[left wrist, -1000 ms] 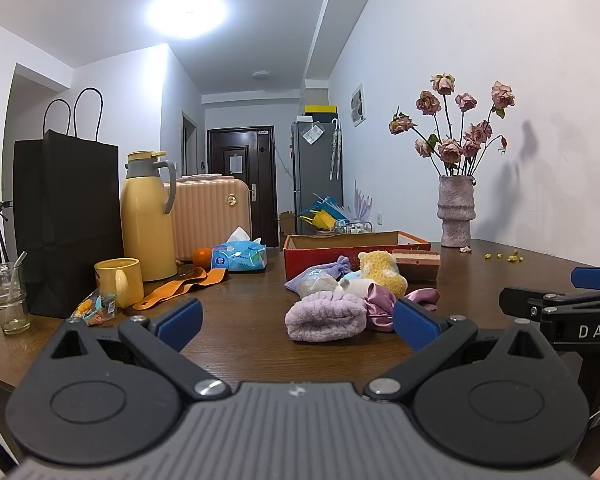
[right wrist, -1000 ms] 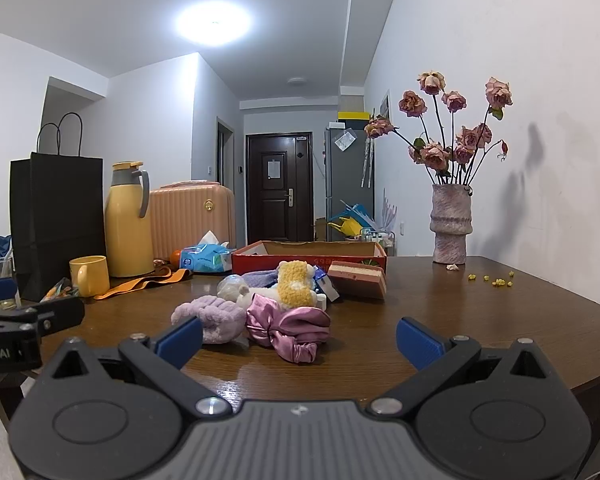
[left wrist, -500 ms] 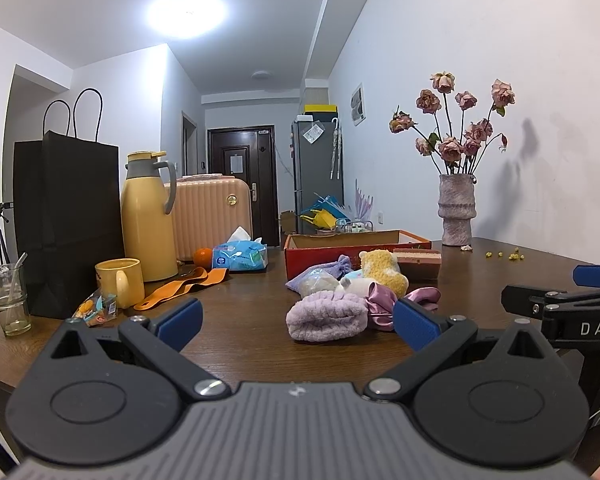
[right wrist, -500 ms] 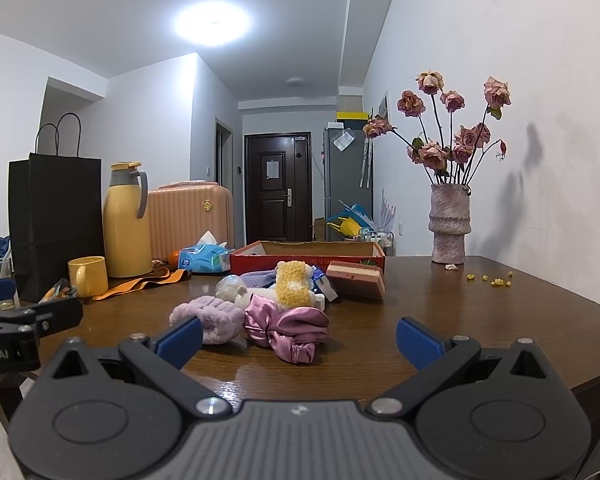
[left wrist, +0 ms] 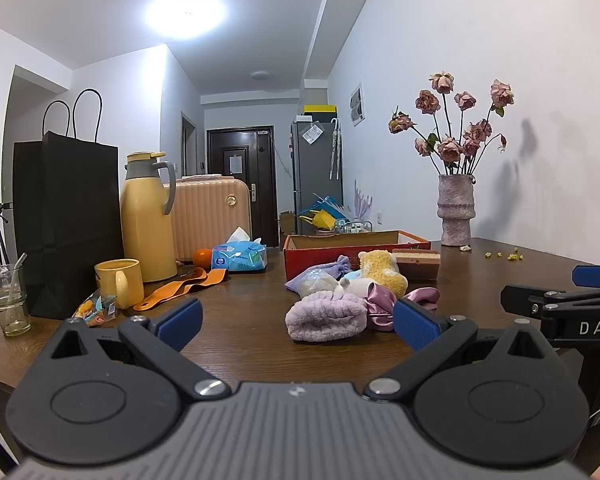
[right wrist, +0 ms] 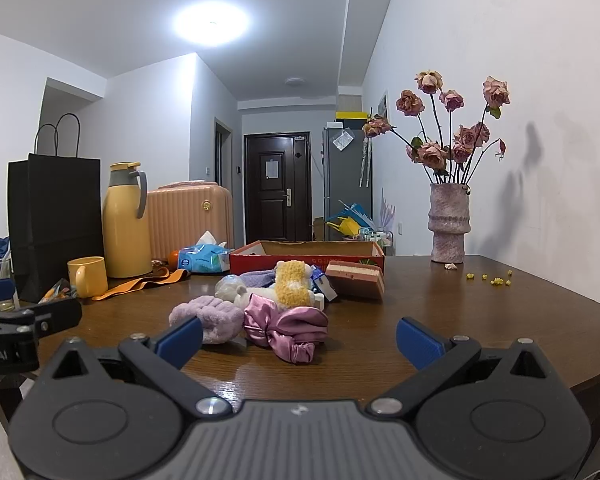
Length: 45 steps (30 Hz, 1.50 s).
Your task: Organize soft objects
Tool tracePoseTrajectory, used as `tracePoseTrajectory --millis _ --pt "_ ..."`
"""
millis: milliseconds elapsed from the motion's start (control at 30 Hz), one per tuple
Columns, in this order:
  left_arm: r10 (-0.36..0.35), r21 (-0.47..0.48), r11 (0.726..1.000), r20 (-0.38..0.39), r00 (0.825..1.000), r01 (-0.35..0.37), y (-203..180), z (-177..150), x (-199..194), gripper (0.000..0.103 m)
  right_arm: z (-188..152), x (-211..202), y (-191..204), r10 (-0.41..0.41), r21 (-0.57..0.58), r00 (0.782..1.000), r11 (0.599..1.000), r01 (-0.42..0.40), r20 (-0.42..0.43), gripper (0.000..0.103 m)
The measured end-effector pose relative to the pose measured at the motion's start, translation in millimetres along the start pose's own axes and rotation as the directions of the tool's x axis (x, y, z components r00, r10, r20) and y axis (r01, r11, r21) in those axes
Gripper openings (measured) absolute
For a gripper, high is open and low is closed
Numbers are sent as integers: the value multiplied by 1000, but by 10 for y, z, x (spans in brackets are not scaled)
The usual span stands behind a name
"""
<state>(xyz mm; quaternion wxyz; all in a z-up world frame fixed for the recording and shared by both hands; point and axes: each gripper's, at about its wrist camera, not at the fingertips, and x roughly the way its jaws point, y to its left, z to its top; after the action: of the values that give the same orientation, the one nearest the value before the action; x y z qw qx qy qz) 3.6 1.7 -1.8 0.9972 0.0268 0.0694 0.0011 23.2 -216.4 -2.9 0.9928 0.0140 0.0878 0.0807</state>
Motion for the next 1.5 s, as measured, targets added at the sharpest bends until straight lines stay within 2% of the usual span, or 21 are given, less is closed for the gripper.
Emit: tracePoseTrajectory --millis 667,800,900,967,1067,1100,1167,1300,1400,1500 --pt "4 4 1000 -3 1000 -4 -7 -3 7 103 -5 2 0 -1 -1 1000 1000 1 -2 103" --pt "10 22 1000 -10 1000 -10 31 -25 141 103 -17 89 -86 32 32 999 999 -31 -11 103" --pt "7 24 1000 -36 999 -6 60 -66 361 103 -61 309 -128 18 58 998 998 -14 -64 103" --pt "20 37 999 -34 999 -18 64 -78 494 103 -80 451 -145 48 62 994 997 -42 -95 98" --pt "28 73 997 -45 999 -25 74 -90 726 103 -78 646 -119 88 54 989 995 -82 -121 81" --pt "22 66 998 -63 998 -18 102 -76 822 103 -68 710 -98 107 48 986 994 -101 -129 74" --pt "0 31 1000 -84 996 3 184 -34 979 103 -30 838 -37 156 46 978 987 -151 -137 65" --pt "-13 -23 1000 -131 991 10 341 78 1334 102 59 1125 135 234 52 960 972 -228 -151 61" --pt "-63 -83 995 -176 982 49 467 141 1624 92 118 1416 244 269 85 949 962 -258 -165 60" --pt "-106 -148 986 -248 963 71 579 180 1938 83 144 1711 278 313 184 931 943 -279 -190 58"
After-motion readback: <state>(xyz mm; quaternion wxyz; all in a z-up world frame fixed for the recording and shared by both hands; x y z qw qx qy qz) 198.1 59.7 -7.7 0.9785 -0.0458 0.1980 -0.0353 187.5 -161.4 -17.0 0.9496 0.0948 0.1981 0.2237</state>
